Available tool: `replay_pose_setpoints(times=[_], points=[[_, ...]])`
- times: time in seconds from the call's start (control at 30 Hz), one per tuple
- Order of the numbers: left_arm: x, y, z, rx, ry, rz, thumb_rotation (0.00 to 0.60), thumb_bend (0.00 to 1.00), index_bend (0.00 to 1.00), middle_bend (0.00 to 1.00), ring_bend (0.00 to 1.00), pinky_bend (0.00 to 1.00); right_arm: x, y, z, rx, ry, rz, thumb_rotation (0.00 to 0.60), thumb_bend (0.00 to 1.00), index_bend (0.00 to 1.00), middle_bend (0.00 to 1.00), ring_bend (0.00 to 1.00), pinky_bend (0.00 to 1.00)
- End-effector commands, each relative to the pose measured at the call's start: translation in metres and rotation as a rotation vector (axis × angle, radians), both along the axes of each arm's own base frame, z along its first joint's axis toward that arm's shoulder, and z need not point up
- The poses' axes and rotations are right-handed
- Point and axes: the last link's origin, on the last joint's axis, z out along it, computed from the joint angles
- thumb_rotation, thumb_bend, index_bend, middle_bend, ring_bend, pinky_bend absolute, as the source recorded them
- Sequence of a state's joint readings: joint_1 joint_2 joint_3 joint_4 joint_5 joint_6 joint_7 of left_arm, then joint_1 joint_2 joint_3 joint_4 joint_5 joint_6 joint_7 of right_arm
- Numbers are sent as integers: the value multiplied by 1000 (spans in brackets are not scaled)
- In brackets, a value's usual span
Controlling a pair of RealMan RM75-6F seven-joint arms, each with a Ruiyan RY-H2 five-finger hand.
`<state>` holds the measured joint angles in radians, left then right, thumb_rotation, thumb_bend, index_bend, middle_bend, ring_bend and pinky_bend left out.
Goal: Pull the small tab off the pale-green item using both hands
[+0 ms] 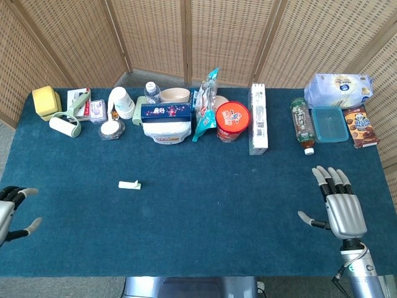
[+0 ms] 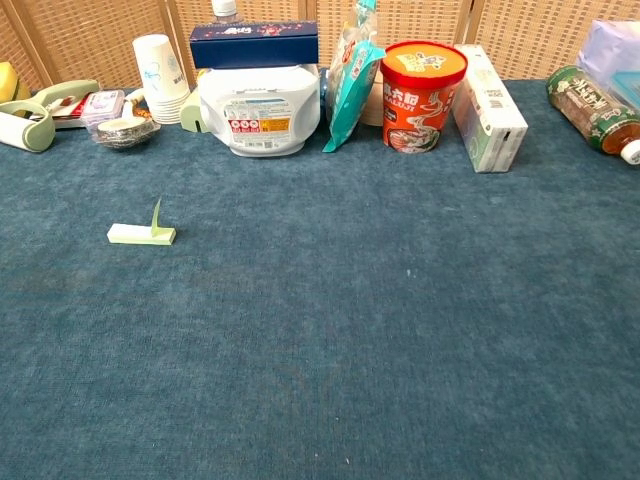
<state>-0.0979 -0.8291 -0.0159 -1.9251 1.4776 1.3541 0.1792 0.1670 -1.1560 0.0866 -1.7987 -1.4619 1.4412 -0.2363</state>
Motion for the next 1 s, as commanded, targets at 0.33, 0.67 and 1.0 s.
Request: replay_pose_setpoints(times=[0.33,0.67,1.0], points=[[17,73,-19,-158,44,-78,580,245,229,699,660,742,0,7,2,-2,-14,-8,429,164,0,31,0,0],[29,116,-46,-259,93,-154,590,240,222,1000,995,995,2,4,-3,16,-16,-7,429,164,0,32,0,0],[41,136,-73,-319,113,-165,600,250,334,1000,999,1000,-1,0,-2,3,-20,-18,429,164,0,36,0,0]])
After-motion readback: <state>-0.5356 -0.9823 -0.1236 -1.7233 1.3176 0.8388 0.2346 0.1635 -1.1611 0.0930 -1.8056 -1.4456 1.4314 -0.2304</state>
